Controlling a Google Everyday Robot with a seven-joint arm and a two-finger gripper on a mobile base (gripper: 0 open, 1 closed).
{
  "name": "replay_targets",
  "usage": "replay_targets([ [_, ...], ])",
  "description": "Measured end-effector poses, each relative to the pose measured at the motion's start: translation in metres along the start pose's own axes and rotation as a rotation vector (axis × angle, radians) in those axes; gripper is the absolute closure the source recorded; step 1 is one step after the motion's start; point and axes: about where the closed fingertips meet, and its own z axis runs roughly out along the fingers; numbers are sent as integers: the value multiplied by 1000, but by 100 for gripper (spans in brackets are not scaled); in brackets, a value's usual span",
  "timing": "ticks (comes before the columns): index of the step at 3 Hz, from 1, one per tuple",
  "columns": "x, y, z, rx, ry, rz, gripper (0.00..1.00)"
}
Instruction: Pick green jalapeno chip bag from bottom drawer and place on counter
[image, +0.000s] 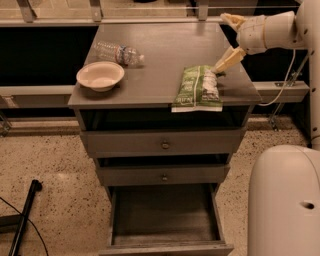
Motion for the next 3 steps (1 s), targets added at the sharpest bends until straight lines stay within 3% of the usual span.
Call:
replay_targets([
  [2,19,6,-20,-32,92,-18,0],
  [3,23,16,-35,-71,108,-55,0],
])
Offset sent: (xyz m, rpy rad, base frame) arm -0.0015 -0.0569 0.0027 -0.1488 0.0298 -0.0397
